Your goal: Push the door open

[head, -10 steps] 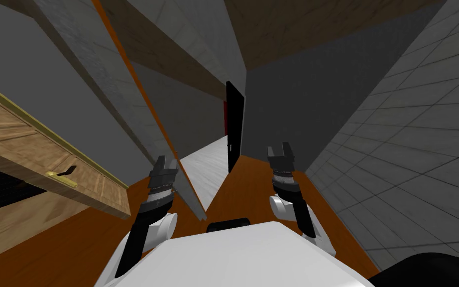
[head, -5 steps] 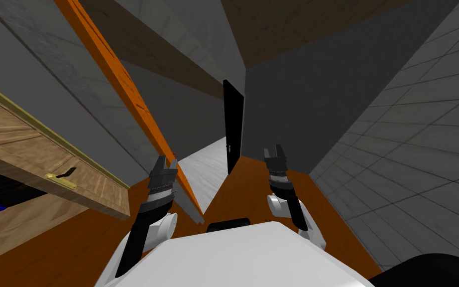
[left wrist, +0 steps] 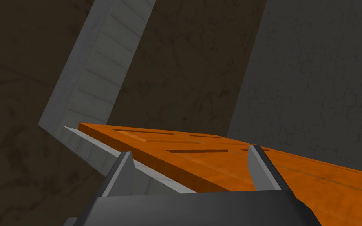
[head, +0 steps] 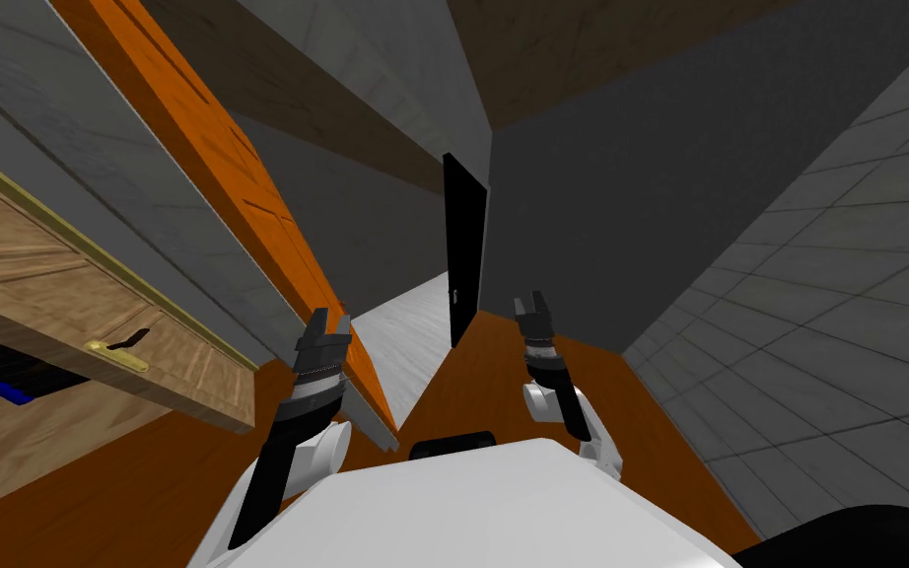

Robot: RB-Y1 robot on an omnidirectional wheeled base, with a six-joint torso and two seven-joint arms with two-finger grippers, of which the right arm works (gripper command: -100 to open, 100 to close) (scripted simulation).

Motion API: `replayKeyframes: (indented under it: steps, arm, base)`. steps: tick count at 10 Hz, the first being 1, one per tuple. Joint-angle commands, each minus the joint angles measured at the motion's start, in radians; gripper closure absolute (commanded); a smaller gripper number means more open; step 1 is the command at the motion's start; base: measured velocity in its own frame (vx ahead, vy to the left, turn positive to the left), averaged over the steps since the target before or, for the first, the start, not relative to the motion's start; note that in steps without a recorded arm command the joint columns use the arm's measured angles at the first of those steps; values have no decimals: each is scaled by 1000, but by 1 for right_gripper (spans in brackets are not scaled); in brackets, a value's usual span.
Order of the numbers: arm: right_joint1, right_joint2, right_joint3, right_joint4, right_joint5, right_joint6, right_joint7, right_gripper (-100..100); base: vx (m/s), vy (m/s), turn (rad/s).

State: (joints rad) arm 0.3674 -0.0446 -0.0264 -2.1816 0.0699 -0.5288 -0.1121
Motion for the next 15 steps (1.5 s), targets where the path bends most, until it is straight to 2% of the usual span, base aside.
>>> replayKeyframes:
  steps: [1,5,15]
  arm:
    - [-7,-7,4,28,2,-6,-2,-100]
    - [-38,-19,15,111,8,-22,-4,-100]
    - [-131,-42,48,361,28,-70,-11,-100]
  base:
    - [86,-54,54]
    - [75,-60,58]
    - [86,-76,72]
